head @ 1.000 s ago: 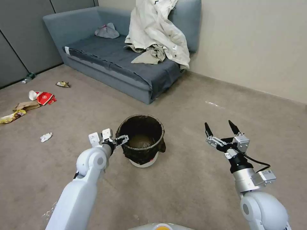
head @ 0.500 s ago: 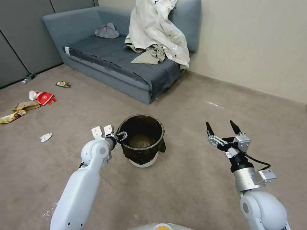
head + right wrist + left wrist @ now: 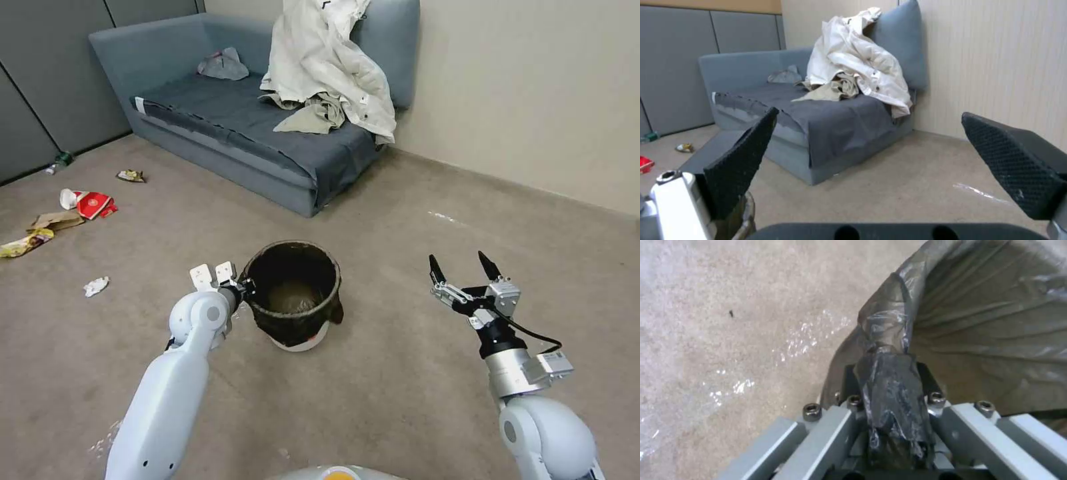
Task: Pick up the trash can from the floor.
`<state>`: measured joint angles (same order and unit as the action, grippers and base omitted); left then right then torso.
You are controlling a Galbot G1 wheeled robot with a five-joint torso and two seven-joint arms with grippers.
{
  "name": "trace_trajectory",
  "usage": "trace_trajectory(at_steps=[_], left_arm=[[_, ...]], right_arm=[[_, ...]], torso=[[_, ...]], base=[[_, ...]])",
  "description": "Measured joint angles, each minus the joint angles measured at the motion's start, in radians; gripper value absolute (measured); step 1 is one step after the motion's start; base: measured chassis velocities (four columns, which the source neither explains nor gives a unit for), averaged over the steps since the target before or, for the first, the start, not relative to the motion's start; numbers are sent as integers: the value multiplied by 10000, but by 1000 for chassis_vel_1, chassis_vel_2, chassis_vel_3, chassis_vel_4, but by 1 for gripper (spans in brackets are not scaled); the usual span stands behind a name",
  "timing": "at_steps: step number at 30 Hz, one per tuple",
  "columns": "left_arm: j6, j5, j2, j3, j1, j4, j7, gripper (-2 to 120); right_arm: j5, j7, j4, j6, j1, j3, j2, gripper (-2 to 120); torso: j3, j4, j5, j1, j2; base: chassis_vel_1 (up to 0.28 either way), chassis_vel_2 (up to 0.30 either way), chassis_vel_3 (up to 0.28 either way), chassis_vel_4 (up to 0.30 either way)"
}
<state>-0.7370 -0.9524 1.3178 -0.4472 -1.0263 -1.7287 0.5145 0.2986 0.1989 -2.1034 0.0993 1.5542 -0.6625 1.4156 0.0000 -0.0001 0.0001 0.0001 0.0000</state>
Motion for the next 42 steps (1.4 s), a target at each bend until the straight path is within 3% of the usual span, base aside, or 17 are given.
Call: trace_trajectory(at_steps=[9, 12, 19, 23, 42], left_arm=[[6, -512, -131, -438, -552, -1558, 122, 5], [9, -807, -317, -725, -1239, -2565, 252, 5], [12, -1049, -459, -1054, -2180, -3844, 376, 5], [16, -1077, -508, -1181, -2399, -4189, 390, 5], [16, -1071, -509, -1268, -2456, -4214, 309, 5]], right_arm=[[15, -5, 42, 0, -38, 26, -25, 100], [12, -6, 26, -4, -42, 53, -36, 100], [11, -7, -93, -34, -11, 41, -99, 100], [6, 3, -139, -34, 35, 47, -106, 100], [-19, 17, -272, -34, 144, 62, -90, 100]], torso=[[0, -1, -1, 0, 0], [0, 2, -1, 0, 0], [-1, 1, -1, -1, 0], [-1, 0, 0, 0, 0], [-1, 0, -1, -1, 0]], base=[[0, 0, 0, 0], [0, 0, 0, 0], [0, 0, 0, 0], [0, 0, 0, 0], [0, 0, 0, 0]])
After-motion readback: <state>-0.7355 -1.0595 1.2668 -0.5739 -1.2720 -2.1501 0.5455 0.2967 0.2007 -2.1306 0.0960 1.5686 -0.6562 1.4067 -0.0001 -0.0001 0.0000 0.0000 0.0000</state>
